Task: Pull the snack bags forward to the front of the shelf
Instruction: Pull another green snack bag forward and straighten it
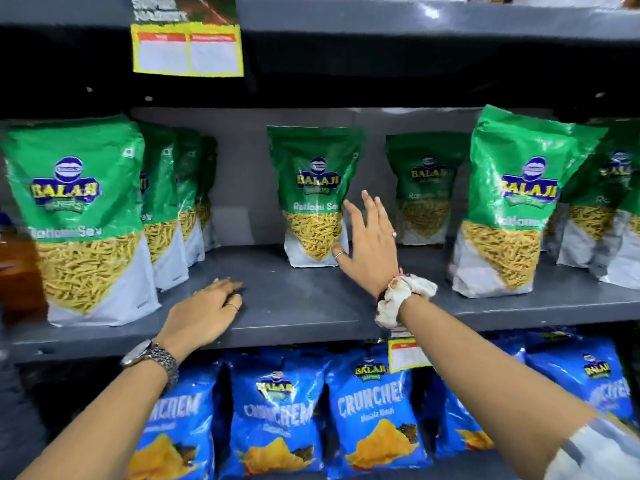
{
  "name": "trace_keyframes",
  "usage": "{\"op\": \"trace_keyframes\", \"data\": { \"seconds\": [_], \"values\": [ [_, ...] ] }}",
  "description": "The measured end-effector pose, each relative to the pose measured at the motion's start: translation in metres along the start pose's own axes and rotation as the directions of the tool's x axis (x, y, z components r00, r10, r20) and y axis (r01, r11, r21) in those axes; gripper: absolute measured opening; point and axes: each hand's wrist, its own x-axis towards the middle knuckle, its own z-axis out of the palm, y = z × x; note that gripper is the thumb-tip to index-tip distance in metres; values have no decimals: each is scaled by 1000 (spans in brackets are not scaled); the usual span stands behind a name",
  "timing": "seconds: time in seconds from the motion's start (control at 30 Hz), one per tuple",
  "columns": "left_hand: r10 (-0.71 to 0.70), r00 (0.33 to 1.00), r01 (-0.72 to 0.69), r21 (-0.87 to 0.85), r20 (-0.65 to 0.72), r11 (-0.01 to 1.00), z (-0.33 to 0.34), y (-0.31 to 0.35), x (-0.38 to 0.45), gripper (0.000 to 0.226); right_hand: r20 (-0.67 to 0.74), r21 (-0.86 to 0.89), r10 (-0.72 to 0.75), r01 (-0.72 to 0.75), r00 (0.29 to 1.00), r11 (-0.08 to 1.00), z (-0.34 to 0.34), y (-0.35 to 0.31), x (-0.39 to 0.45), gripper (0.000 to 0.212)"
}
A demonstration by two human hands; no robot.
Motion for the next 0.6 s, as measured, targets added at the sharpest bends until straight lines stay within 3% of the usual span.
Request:
{"op": "trace_keyframes", "data": {
  "seconds": [0.1,0.33,0.6],
  "values": [
    [22,999,-22,-2,29,1000,-6,-19,1,43,56,-10,57,-56,997,998,27,-24,15,78],
    [78,997,-78,19,1,997,0,-21,1,48,185,-9,284,-288,941,958,78,-54,42,122],
    [95,995,-95,35,-3,995,0,-21,1,50,154,35,477,-487,865,872,91,-62,53,119]
  ]
}}
